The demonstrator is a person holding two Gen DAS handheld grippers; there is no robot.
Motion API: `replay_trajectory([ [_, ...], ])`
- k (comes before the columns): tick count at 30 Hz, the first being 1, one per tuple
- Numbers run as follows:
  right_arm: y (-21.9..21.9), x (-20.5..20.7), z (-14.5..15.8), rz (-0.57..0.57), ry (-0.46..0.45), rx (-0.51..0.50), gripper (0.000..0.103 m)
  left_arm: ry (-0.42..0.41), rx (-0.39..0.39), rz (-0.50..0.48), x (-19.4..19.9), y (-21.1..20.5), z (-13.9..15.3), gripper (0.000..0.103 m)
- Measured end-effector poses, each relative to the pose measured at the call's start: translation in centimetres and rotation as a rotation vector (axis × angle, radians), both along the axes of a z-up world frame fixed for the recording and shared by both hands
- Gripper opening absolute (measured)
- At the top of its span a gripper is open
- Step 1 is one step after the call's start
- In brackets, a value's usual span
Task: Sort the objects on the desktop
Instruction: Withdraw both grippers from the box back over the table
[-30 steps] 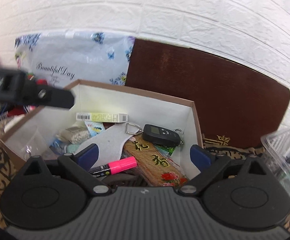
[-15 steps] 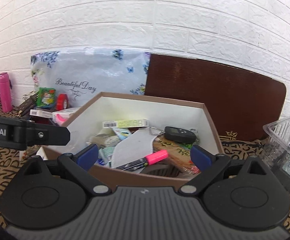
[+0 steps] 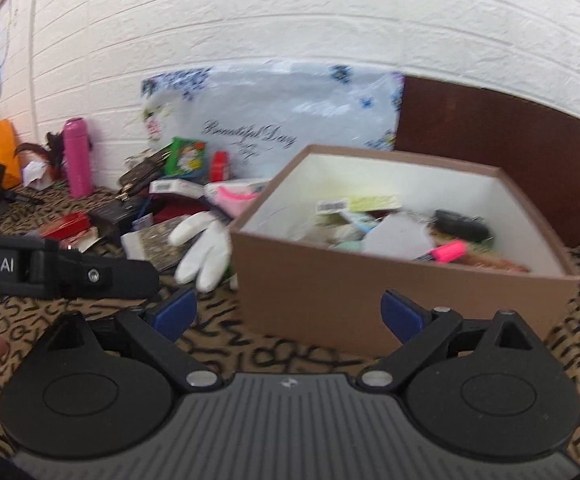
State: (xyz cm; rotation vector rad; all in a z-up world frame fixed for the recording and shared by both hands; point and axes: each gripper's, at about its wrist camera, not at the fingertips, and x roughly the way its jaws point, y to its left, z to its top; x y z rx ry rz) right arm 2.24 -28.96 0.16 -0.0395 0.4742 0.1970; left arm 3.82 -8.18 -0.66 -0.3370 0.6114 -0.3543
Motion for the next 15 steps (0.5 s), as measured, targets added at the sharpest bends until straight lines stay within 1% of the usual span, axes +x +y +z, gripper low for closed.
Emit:
replay_trajectory([
  [3,2.2,-0.3,-1.2,0.025,0.015,-0.007,0.097,0.006,-0.004,0.047,-0.3,2.4,-0.7,0.101],
  [6,4.1,-0.3,-2.2,0.053,0.054,0.005,0.097,0.015,-0.017,0.103,-0.5,4.8,-1.1,0.101],
  [8,5.4,-0.1,-2.7,0.091,0.082,0.025,0.096,0.026,-0.037,0.135,-0.5,6.3,-1.5,0.101],
  [10,7.0,0.0,-3.2,0.134,0.098,0.023,0.096,0.038,-0.051,0.165,-0.5,7.7,-1.8,0.101],
  [15,10.3,0.7,-3.5,0.207,0.077,-0.027,0.096,0.035,-0.073,0.225,-0.3,10.7,-2.1,0.101],
])
